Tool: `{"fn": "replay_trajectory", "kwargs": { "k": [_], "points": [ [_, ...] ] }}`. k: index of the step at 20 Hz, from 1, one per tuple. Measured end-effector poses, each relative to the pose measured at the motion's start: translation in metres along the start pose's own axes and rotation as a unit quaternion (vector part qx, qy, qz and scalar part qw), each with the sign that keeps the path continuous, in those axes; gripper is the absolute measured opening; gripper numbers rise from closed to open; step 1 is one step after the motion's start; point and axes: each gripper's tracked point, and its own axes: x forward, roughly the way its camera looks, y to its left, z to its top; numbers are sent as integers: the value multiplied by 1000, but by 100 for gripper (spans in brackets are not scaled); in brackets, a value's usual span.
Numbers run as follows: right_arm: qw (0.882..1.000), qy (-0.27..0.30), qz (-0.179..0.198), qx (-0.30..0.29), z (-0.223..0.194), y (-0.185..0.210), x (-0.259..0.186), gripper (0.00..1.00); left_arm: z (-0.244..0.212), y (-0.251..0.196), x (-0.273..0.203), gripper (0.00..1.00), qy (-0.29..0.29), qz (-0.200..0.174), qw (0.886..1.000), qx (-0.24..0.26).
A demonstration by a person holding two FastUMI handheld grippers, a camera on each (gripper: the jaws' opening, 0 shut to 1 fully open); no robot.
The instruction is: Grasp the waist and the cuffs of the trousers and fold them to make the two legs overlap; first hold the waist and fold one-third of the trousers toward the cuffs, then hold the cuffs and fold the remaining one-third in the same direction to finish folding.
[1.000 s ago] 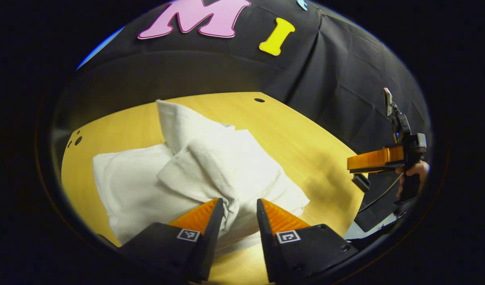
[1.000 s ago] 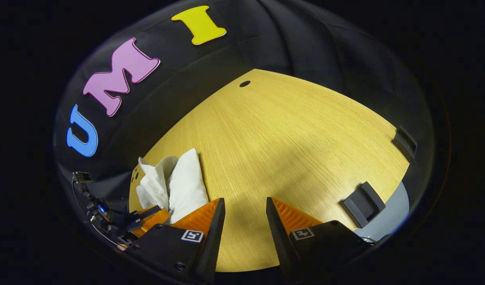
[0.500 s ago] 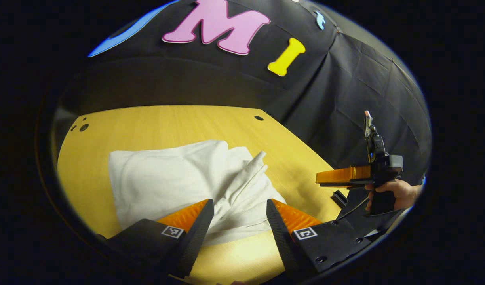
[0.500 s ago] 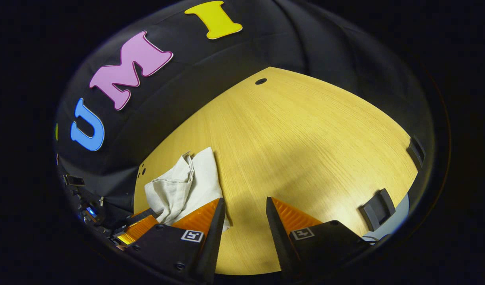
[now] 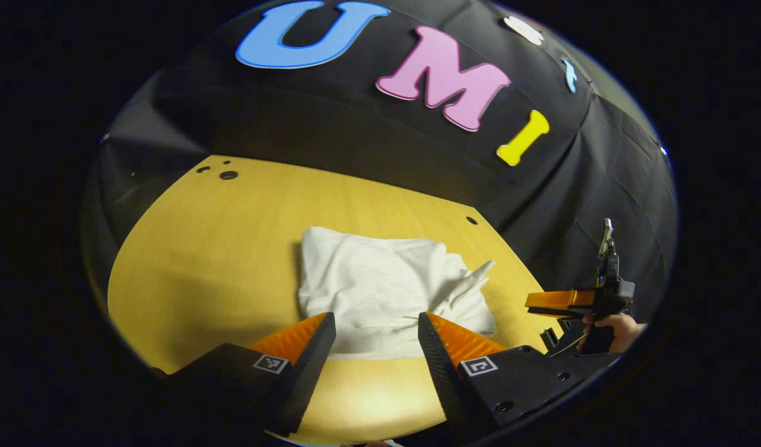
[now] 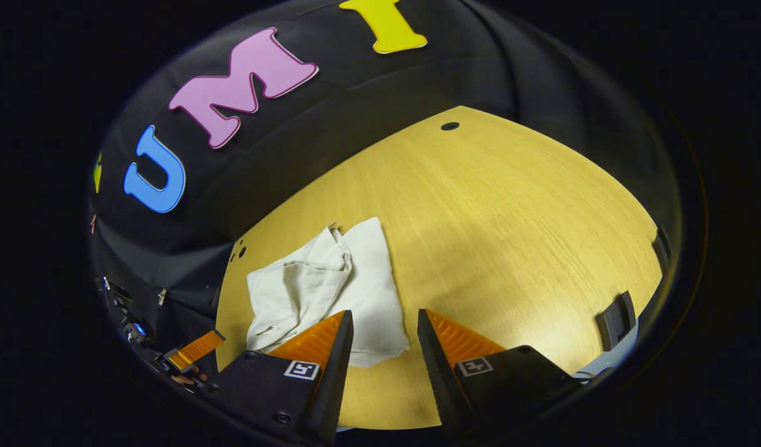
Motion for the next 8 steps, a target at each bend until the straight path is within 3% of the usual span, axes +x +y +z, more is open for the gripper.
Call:
{"fn": "replay_trajectory", "kwargs": {
  "k": [8],
  "points": [
    [999,-12,21,-31,-24,51,-13,65,7,79,-52,86,-41,43,996,-71]
  ]
}}
